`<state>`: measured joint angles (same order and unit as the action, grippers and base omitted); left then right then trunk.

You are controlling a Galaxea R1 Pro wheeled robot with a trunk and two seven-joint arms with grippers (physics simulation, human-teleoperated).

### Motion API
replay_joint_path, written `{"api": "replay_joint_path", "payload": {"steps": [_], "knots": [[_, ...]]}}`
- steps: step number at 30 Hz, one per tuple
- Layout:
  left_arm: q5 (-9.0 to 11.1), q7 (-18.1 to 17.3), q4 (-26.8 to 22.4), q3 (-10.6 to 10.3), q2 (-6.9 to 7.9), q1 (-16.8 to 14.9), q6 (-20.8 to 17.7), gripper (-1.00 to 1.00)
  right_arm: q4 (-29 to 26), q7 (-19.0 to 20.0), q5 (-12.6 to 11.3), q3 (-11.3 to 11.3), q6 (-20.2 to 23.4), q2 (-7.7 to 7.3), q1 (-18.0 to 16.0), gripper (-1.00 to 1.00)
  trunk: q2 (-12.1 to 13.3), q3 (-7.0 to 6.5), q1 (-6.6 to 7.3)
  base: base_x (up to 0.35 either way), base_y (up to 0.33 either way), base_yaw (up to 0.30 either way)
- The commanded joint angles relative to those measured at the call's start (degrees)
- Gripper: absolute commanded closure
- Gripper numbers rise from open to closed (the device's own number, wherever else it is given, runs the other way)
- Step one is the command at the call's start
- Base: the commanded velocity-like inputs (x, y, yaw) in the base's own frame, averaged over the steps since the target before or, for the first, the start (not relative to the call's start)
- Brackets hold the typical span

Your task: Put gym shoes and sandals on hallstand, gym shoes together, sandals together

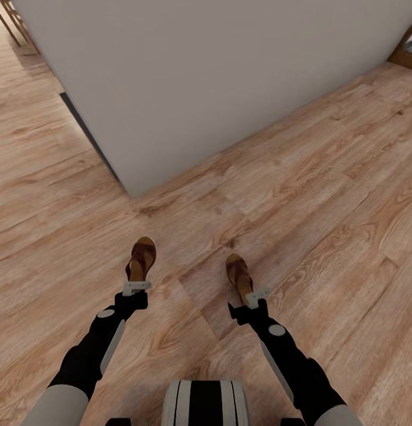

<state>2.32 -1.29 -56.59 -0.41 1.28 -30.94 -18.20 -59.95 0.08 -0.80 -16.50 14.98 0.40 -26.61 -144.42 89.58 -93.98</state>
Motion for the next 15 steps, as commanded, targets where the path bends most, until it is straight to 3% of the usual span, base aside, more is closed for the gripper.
{"api": "replay_joint_path", "payload": {"steps": [1,6,15], "knots": [[0.05,-0.21,-0.1,-0.03,0.03,0.0,-0.34,1.0,-0.08,0.01,-0.08,-0.02,0.31,0.01,-0.02,-1.0,-0.01,0.08,0.01,0.0,0.0,-0.133],[0.05,-0.21,-0.1,-0.03,0.03,0.0,-0.34,1.0,-0.08,0.01,-0.08,-0.02,0.31,-0.01,-0.02,-1.0,-0.01,0.28,0.01,0.0,0.0,-0.119],[0.05,-0.21,-0.1,-0.03,0.03,0.0,-0.34,1.0,-0.08,0.01,-0.08,-0.02,0.31,0.0,-0.02,-1.0,-0.01,0.31,0.01,0.0,0.0,-0.01]]}}
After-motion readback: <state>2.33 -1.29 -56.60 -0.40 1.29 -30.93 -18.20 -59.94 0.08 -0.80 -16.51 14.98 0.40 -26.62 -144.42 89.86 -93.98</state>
